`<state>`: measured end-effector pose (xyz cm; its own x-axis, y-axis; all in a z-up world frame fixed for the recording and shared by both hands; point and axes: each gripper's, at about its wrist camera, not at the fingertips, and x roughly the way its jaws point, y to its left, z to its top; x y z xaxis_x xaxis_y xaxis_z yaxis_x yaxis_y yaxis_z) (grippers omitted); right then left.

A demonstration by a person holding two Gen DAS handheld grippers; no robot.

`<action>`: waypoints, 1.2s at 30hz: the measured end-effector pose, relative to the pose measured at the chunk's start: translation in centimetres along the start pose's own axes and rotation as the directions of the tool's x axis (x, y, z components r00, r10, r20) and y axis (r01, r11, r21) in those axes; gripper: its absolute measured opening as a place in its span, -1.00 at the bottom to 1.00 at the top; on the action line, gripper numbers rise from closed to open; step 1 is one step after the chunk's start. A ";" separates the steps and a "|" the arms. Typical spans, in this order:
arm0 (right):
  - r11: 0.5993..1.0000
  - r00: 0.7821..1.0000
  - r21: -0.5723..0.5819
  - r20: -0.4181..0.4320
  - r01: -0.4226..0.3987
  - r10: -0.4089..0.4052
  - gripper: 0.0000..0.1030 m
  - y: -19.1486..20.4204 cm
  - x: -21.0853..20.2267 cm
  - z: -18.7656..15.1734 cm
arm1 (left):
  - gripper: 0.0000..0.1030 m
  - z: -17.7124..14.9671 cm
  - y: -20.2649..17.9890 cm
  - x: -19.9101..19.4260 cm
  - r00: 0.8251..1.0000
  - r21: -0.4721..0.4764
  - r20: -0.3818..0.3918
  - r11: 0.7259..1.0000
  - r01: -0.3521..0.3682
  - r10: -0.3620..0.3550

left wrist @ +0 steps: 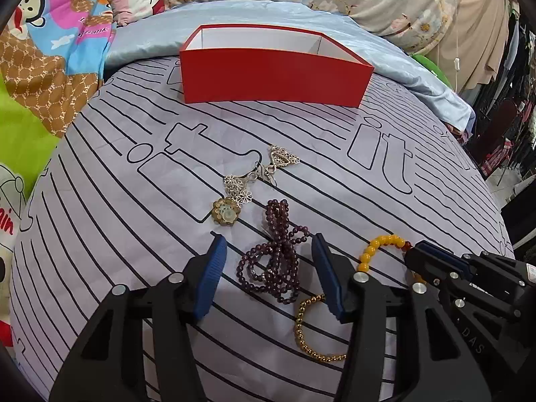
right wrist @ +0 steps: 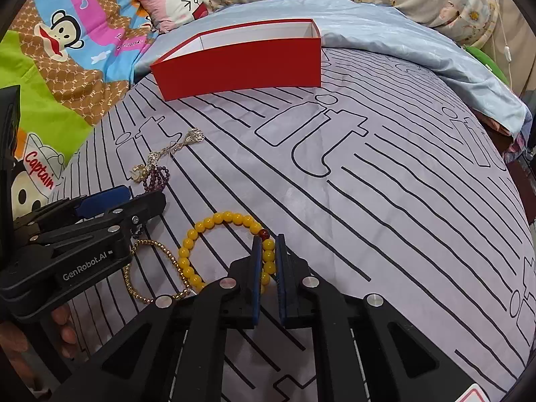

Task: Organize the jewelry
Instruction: 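Grasp the purple bead strand with the left tool while the right tool grasps the orange bead bracelet, then lift and carry the purple strand and orange bracelet over the red box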

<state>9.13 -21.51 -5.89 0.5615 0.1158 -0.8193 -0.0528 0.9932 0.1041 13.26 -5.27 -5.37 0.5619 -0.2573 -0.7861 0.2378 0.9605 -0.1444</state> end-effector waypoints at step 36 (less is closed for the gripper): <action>0.998 0.979 -0.026 0.197 -0.051 0.055 -0.87 -0.6 -6.2 7.3 | -0.82 6.8 3.9 -5.9 0.987 -0.050 0.156 0.998 0.036 -0.028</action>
<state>11.75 -22.94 3.26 0.7093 0.1648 -0.6854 -0.1028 0.9861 0.1308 16.28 -0.69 2.81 0.6715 -0.2972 -0.6788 0.2183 0.9547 -0.2021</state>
